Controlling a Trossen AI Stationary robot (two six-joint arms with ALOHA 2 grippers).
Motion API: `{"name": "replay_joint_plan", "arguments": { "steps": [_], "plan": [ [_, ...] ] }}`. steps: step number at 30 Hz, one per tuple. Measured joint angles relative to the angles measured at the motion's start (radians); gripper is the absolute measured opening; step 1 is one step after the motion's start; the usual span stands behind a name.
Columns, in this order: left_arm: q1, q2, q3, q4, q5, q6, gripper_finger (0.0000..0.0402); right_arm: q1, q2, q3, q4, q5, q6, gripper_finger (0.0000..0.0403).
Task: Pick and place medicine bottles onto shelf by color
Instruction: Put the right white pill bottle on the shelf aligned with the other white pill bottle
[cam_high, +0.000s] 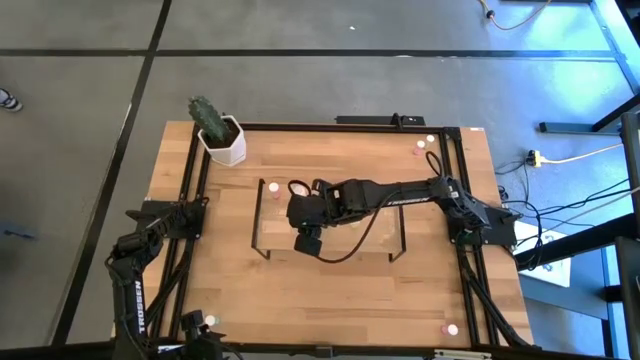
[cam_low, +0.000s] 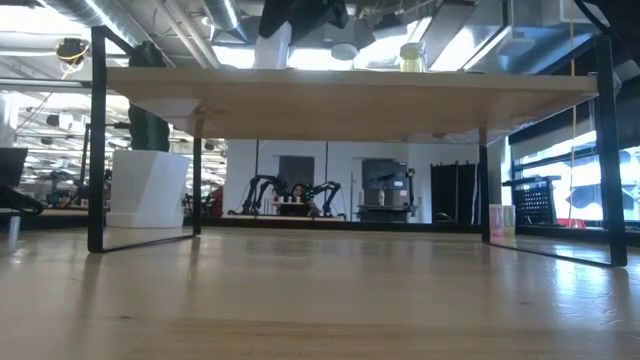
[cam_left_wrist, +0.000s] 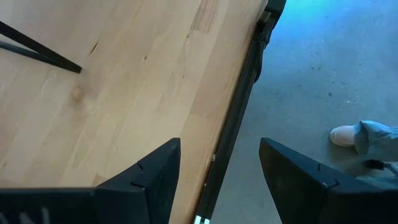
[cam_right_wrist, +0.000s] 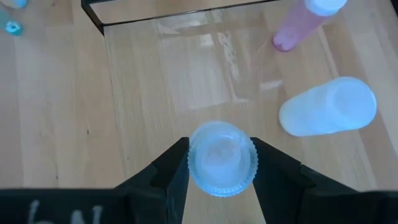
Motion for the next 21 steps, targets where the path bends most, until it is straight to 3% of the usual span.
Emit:
{"name": "replay_joint_plan", "arguments": {
  "steps": [21],
  "plan": [
    [0.000,0.000,0.000,0.001,0.000,-0.003,0.0212,0.000,0.028,0.000,-0.016,-0.010,-0.027,0.0154]
  ]
}}
